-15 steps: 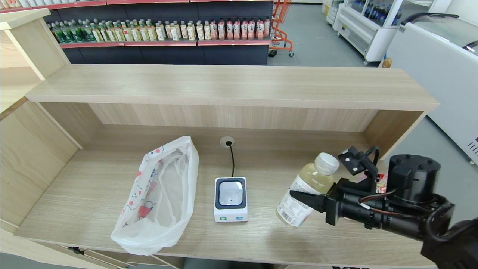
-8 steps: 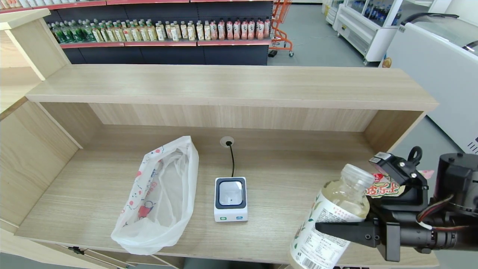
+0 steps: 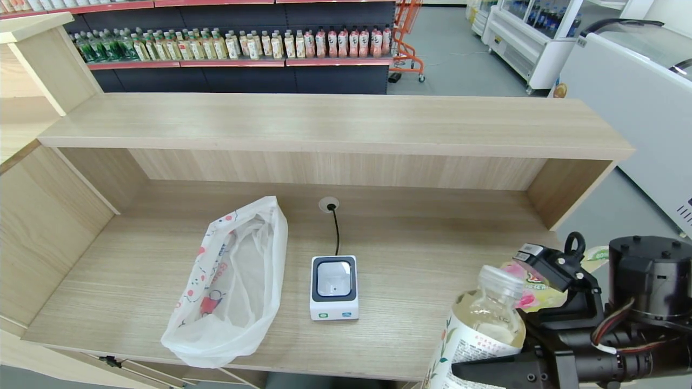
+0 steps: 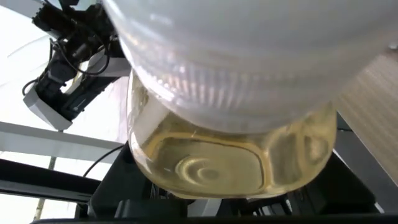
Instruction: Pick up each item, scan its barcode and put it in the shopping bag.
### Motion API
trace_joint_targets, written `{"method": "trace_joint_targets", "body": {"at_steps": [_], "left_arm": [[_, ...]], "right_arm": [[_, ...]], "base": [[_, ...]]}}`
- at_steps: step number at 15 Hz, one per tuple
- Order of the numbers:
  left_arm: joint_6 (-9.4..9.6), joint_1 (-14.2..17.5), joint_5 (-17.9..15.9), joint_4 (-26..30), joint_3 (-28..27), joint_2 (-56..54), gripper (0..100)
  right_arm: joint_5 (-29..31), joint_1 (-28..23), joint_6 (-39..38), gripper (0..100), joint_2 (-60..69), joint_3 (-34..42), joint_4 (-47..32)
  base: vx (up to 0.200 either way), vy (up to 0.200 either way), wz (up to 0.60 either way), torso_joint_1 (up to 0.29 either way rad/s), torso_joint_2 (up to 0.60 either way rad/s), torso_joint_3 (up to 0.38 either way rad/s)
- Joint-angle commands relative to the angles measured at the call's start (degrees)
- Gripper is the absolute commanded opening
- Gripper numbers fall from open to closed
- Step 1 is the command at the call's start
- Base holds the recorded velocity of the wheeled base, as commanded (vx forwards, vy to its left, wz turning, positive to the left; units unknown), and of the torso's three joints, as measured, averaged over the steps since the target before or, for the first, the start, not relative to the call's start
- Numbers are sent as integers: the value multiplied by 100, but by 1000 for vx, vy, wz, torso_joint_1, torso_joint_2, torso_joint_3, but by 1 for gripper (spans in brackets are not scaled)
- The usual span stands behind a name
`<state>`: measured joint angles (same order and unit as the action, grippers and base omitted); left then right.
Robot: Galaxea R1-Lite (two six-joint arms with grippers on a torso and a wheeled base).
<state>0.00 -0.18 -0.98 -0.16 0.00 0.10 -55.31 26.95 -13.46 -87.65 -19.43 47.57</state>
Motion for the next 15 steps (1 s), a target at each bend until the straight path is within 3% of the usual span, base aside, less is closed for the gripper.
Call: {"method": "trace_joint_targets", "body": {"at_steps": [1,15], "left_arm": [[0,1,1,-2,0,-1,100],[0,1,1,-2,0,-1,100]], "right_arm": [[-59,161,-8,0,-147,1,-19],[-77,354,-219,0,-33,-166,-107]], "base": [[0,0,0,0,0,0],[0,0,0,0,0,0]]}}
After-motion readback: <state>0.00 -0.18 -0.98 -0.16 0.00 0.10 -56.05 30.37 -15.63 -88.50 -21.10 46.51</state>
